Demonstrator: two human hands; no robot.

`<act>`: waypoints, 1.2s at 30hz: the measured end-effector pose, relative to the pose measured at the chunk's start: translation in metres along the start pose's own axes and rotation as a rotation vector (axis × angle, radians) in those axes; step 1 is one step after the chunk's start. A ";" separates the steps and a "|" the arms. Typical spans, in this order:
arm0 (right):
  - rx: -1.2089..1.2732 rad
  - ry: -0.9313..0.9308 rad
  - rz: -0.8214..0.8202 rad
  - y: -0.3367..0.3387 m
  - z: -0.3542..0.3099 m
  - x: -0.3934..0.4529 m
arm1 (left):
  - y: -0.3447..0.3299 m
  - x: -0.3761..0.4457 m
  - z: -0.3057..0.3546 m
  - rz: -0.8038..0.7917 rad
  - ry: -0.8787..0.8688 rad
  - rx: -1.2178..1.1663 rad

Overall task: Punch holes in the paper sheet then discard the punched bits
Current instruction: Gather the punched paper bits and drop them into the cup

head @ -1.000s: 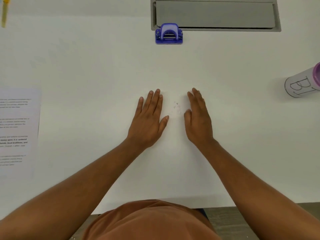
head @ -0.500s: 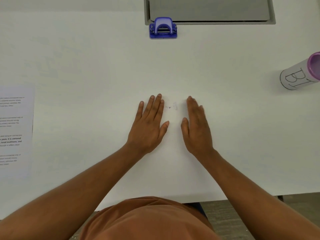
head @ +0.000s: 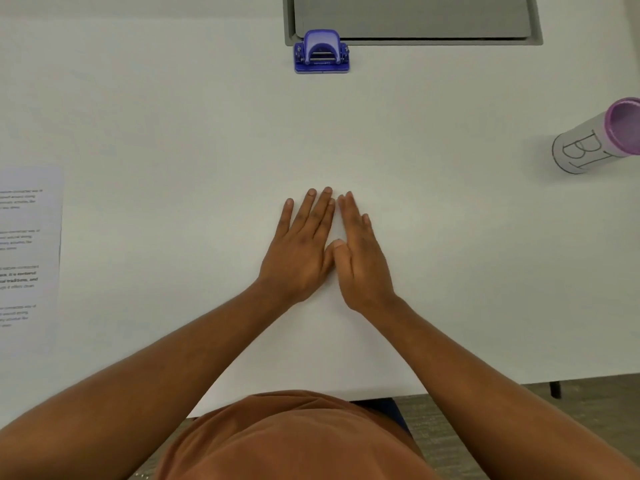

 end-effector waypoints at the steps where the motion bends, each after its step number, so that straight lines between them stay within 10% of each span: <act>1: 0.051 -0.042 0.049 0.010 0.006 0.004 | 0.004 0.002 -0.005 0.019 0.016 -0.005; 6: -0.092 -0.029 0.242 0.044 0.026 0.023 | 0.016 0.019 -0.033 0.070 0.084 0.002; 16: -0.191 0.124 -0.019 0.009 0.008 0.029 | 0.002 0.013 -0.018 0.006 -0.096 0.009; 36: -0.037 -0.091 0.279 0.046 0.025 0.055 | 0.020 -0.004 -0.034 0.151 0.030 -0.053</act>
Point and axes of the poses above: each hand's wrist, its own x-axis towards the middle knuckle, its own y-axis out of the back of the hand, z = x × y, the point moved 9 cm from there along x, towards the middle knuckle, and after that the axes turned 14 degrees about z, right-handed, at the moved point
